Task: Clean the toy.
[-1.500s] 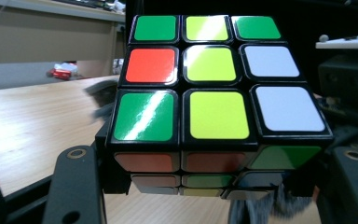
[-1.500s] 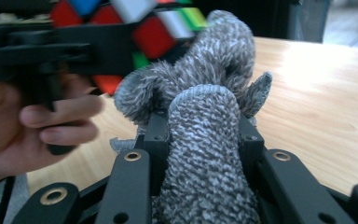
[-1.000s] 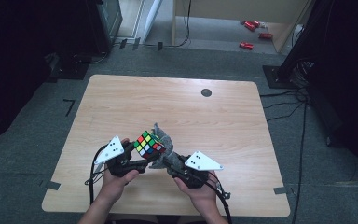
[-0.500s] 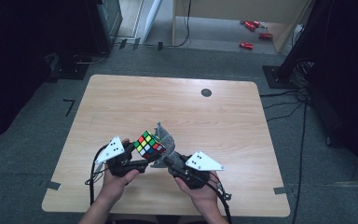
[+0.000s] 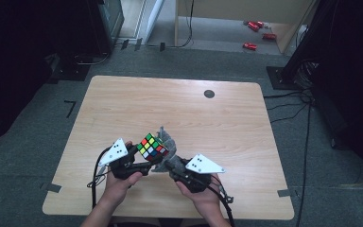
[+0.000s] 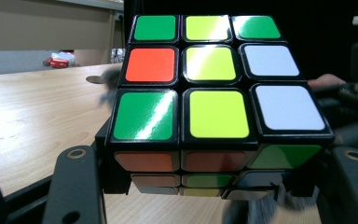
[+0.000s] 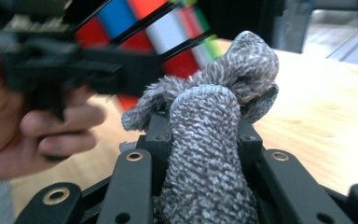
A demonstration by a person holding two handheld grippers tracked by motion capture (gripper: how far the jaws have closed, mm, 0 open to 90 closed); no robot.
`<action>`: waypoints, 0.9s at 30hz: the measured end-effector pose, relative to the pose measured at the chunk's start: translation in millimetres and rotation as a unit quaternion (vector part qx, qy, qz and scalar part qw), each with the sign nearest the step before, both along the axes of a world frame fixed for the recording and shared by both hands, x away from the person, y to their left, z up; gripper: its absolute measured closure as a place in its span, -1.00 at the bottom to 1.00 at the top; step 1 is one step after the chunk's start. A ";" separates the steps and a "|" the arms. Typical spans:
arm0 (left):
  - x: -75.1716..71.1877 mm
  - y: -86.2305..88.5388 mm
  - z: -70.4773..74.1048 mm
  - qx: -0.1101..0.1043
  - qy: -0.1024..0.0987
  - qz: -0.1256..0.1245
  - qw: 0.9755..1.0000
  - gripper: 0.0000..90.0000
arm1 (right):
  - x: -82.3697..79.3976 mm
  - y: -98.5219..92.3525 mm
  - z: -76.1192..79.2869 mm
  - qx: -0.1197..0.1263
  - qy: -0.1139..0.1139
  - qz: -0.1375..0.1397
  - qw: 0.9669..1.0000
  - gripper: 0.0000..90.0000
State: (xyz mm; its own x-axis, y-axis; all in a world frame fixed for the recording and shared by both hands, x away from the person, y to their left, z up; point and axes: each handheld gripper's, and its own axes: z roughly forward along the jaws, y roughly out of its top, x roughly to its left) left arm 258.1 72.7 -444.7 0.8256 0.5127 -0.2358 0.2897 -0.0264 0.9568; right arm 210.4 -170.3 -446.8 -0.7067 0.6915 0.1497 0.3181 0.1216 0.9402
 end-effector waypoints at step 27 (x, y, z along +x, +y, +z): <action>-0.8 -1.7 -0.2 -0.005 0.003 -0.007 1.000 -0.24 | -0.9 8.3 -4.7 -0.026 0.001 0.045 0.999 0.50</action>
State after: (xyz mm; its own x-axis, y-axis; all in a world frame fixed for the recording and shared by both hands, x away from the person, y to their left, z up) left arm 257.3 71.1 -444.8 0.8312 0.4987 -0.2458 0.2947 -0.0202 0.9554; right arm 209.4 -162.0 -451.5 -0.7658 0.6324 0.1165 0.3055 0.1984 0.9313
